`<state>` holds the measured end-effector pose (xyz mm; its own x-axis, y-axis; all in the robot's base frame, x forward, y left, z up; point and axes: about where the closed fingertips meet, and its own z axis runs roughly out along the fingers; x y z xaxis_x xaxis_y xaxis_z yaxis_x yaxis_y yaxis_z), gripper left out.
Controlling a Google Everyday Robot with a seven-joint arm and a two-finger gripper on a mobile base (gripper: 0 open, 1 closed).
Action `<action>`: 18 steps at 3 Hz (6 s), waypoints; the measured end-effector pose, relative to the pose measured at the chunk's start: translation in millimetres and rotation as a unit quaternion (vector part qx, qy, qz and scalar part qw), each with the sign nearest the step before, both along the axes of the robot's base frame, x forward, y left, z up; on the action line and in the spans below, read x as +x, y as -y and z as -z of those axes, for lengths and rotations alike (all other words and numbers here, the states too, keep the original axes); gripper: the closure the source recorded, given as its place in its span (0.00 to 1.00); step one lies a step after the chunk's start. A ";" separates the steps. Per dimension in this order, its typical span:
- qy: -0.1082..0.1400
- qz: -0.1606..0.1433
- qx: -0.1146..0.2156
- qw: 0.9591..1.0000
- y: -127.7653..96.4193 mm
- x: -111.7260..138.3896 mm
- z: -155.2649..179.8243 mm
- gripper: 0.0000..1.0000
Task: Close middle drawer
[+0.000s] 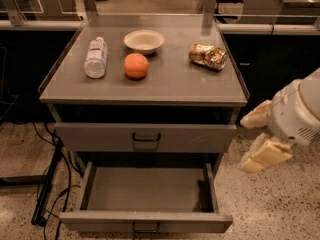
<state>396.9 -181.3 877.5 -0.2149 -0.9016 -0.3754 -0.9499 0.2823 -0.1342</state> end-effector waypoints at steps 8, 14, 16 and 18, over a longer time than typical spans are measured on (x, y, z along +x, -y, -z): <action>-0.086 0.047 0.072 0.993 -29.8 -57.0 224.7 1.00; -0.091 0.128 0.096 0.983 -32.0 -35.0 376.7 1.00; -0.103 0.143 0.098 0.979 -50.2 -38.8 438.3 1.00; -0.102 0.143 0.099 0.979 -50.6 -38.4 439.1 0.57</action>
Offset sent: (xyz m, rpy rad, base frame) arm -0.0316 0.0132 -0.1454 0.0859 0.0705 -0.0295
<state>358.5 -130.8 438.4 -0.5374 -0.7071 -0.4596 -0.8292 0.5424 0.1350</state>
